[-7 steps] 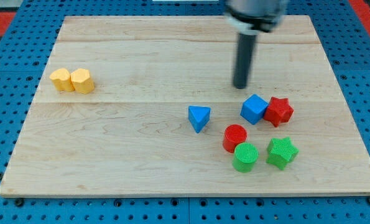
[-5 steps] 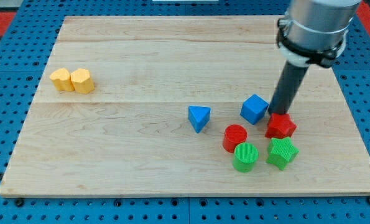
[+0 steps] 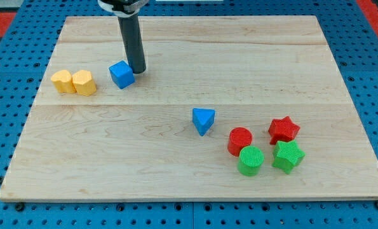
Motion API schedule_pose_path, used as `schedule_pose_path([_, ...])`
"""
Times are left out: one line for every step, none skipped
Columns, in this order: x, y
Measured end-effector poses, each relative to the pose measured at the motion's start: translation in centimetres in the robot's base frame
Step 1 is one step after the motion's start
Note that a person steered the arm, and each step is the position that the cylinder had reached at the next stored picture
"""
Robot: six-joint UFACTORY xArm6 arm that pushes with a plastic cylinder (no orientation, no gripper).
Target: Slide the blue cube above the yellow blocks
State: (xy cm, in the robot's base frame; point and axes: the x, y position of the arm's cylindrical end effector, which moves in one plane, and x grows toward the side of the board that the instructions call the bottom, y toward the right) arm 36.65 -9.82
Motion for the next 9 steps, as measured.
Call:
schedule_pose_path([4.0, 3.7])
schedule_pose_path([-0.2, -2.9])
schedule_pose_path([-2.0, -5.9])
schedule_pose_path([-2.6, -6.0])
schedule_pose_path([-5.0, -9.3])
schedule_pose_path([-3.8, -7.3])
schedule_pose_path([1.1, 4.4])
schedule_pose_path([7.0, 15.7])
schedule_pose_path([12.0, 16.2])
